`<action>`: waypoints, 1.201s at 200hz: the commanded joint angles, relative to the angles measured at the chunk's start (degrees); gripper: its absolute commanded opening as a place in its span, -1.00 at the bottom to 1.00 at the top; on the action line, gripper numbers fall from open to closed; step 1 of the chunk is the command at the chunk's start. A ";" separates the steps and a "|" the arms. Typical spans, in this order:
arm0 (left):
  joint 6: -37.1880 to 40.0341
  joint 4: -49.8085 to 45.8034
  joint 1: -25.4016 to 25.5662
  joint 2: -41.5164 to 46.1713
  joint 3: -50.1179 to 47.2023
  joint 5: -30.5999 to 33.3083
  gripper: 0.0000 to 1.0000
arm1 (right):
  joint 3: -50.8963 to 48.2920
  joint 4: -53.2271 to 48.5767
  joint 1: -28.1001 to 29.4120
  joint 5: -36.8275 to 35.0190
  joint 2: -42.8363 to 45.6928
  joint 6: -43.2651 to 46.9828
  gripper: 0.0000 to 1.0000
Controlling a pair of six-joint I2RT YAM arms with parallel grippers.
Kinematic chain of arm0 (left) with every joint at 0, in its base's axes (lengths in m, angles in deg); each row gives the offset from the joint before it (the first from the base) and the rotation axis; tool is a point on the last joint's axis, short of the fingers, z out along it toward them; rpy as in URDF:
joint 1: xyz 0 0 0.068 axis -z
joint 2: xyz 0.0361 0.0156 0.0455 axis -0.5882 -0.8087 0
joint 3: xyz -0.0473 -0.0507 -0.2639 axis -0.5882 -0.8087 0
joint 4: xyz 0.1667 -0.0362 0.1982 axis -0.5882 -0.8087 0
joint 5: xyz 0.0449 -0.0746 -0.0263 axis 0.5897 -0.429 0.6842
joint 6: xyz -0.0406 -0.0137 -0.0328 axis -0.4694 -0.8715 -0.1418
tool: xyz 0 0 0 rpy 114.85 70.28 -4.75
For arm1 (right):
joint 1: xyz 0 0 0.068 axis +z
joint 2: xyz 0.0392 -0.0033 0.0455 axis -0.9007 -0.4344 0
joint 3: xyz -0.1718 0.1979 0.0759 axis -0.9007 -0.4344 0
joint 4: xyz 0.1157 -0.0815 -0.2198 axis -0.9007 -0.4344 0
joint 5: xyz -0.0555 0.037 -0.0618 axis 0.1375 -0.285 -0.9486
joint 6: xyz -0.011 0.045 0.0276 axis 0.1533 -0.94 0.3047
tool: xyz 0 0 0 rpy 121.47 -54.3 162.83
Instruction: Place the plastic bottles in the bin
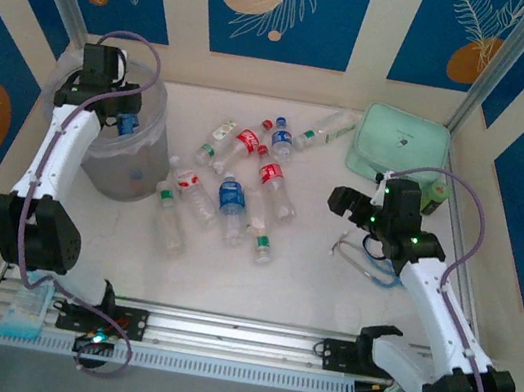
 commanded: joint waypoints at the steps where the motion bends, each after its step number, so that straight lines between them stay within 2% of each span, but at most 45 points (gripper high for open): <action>1: -2.38 -0.37 -0.37 -0.13 -1.31 -2.51 -1.00 | 0.68 -1.65 -0.23 6.20 -0.14 -0.09 0.98; 16: -2.56 -1.41 -0.44 -0.26 -0.80 -3.69 -0.72 | 0.54 -0.84 -0.37 7.51 0.21 -0.65 0.98; 25: -2.54 -2.83 -0.47 -0.50 0.60 -4.21 -0.33 | 0.94 -0.91 -0.36 8.06 0.10 -1.13 0.98; 32: -2.30 -3.93 -0.47 -0.61 2.13 -4.32 -0.13 | 1.49 -1.21 -0.34 8.42 -0.02 -1.45 0.98; 63: -0.82 -8.66 -0.44 -1.16 8.25 -3.81 0.56 | 4.00 -3.35 -0.33 9.48 -1.11 -1.95 0.98; 79: -0.06 -9.56 -0.52 -0.47 9.14 -4.58 0.79 | 4.49 -4.10 -0.36 10.52 -1.25 -2.46 0.98; 92: 0.46 -10.53 -0.52 0.23 10.02 -4.54 0.85 | 5.03 -5.06 -0.30 11.11 -1.31 -2.49 0.98; 137: 0.98 -12.44 -0.55 4.15 11.98 -5.48 0.86 | 7.49 -8.12 -0.32 11.05 -2.37 -2.73 0.98; 165: -0.88 -11.02 -0.36 8.70 7.57 -11.09 0.87 | 8.64 -6.74 -0.31 11.24 -4.40 -5.59 0.98; 187: -2.64 -6.49 -0.44 13.32 1.16 -21.07 0.91 | 10.14 -4.24 0.10 11.06 -7.28 -10.49 0.98; 216: -7.96 -2.08 0.04 18.30 -4.93 -29.99 0.90 | 11.61 -0.53 3.91 8.01 -10.95 -13.57 0.98; 225: -8.69 -1.96 1.19 20.20 -6.36 -30.63 0.90 | 12.36 -0.53 5.78 6.50 -12.66 -11.58 0.99; 240: -8.65 -3.30 3.68 23.82 -8.17 -27.88 0.90 | 15.08 -3.74 7.26 6.12 -16.16 -5.73 0.96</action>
